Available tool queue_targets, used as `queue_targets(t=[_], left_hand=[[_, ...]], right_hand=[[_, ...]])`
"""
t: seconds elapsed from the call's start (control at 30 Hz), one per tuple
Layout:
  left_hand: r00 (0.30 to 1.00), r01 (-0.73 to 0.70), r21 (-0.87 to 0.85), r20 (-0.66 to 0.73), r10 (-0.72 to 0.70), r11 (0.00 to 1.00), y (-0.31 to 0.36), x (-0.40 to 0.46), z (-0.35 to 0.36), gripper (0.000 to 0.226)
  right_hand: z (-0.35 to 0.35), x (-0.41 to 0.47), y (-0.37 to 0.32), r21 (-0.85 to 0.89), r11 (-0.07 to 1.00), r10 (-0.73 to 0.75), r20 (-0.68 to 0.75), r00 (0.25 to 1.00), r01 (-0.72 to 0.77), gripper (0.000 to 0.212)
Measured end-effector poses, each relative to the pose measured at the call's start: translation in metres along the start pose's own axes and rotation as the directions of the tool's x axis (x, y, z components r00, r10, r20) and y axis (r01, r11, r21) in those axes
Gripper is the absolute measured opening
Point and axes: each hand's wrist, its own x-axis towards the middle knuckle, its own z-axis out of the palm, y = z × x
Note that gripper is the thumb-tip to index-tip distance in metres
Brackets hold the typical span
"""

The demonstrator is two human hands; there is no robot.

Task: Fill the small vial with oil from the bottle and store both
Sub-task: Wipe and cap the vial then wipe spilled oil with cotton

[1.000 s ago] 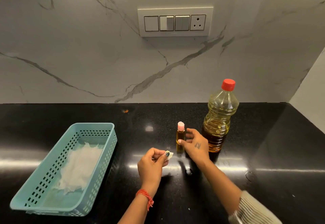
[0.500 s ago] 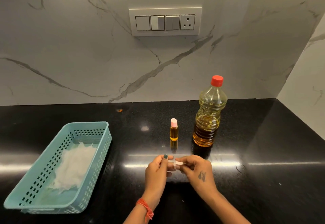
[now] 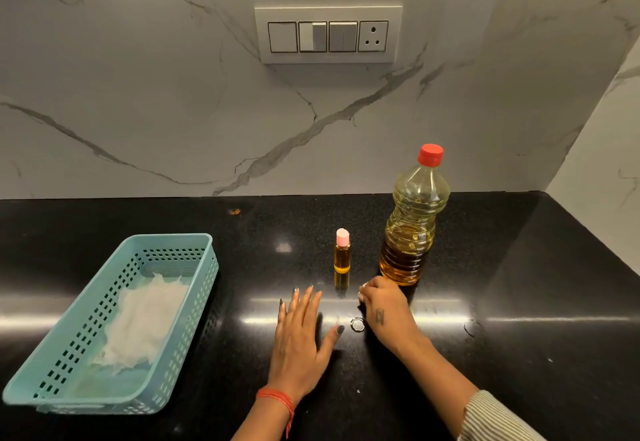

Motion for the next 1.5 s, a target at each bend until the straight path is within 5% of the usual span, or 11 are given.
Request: queue_targets(t=[0.2, 0.37, 0.63, 0.87, 1.1, 1.27, 1.37, 1.5], left_hand=[[1.0, 0.008, 0.069, 0.016, -0.009, 0.998, 0.003, 0.002, -0.002, 0.085], [1.0, 0.019, 0.075, 0.022, -0.021, 0.997, 0.006, 0.003, 0.0, 0.064], [0.999, 0.044, 0.017, -0.004, -0.044, 0.999, 0.003, 0.002, 0.001, 0.074], [0.999, 0.04, -0.006, -0.024, -0.04, 0.999, 0.002, 0.002, 0.003, 0.075], [0.999, 0.04, -0.023, -0.019, -0.04, 0.999, 0.003, 0.0, 0.001, 0.073], [0.999, 0.046, 0.006, -0.017, -0.045, 0.999, 0.004, 0.002, 0.001, 0.046], [0.999, 0.029, 0.027, -0.02, -0.028, 0.999, 0.003, 0.001, 0.002, 0.06], [1.0, 0.014, 0.035, -0.021, -0.013, 0.999, 0.002, 0.001, 0.004, 0.075]], right_hand=[[-0.009, 0.0, 0.013, -0.063, 0.996, -0.06, 0.155, 0.986, 0.071, 0.021], [-0.006, 0.011, 0.008, -0.049, 0.999, -0.016, 0.061, 0.998, 0.019, 0.033], [0.006, -0.018, -0.02, 0.032, 0.94, -0.341, 0.14, 0.93, 0.34, 0.028], [-0.009, -0.013, 0.013, -0.026, 0.993, -0.113, 0.028, 0.993, 0.114, 0.035], [0.012, -0.025, -0.022, -0.024, 0.941, -0.329, 0.161, 0.93, 0.337, 0.041], [-0.006, -0.034, 0.019, -0.043, 0.986, -0.161, 0.023, 0.987, 0.162, 0.043], [-0.003, -0.012, 0.003, -0.073, 0.991, -0.109, 0.048, 0.993, 0.112, 0.047], [0.006, -0.022, -0.016, -0.078, 0.961, -0.251, 0.15, 0.956, 0.264, 0.036]])
